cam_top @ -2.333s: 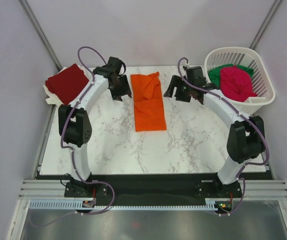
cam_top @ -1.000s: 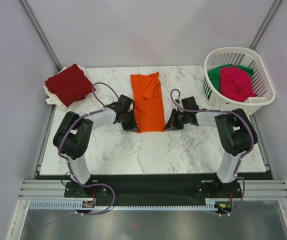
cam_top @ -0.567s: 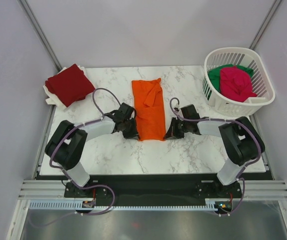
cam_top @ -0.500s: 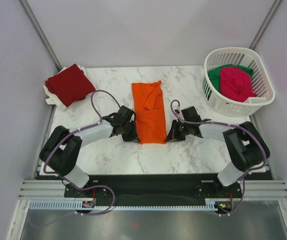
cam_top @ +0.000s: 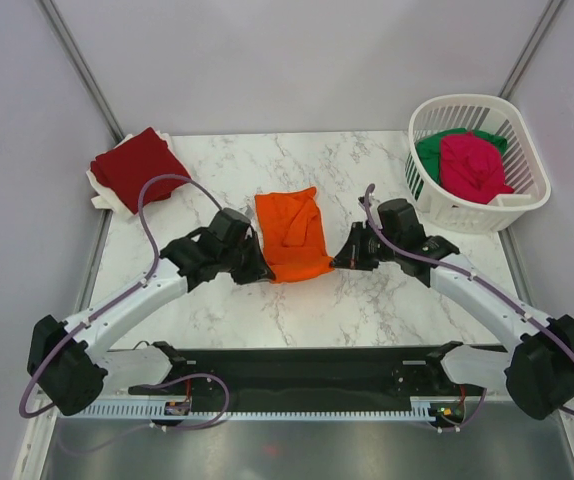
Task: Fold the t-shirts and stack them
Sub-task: Fold the tshirt
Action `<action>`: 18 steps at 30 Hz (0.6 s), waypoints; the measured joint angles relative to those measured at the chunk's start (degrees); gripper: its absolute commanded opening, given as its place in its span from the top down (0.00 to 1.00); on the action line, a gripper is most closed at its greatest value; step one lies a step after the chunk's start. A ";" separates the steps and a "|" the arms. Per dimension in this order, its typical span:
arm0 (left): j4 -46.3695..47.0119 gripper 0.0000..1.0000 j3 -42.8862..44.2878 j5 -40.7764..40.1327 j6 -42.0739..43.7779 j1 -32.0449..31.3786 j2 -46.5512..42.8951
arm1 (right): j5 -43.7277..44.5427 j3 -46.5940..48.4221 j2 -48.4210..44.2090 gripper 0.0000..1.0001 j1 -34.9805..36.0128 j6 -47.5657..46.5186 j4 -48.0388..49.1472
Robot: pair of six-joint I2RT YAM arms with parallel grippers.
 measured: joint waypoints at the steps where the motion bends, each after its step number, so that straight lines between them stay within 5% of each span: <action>1: -1.16 0.98 1.60 -0.66 0.00 0.00 0.00 | 0.33 1.31 0.44 1.00 0.02 -0.07 -0.81; 18: -11.23 0.98 24.37 -4.55 4.22 9.53 14.47 | 7.08 26.36 20.68 1.00 -0.09 -2.60 -5.16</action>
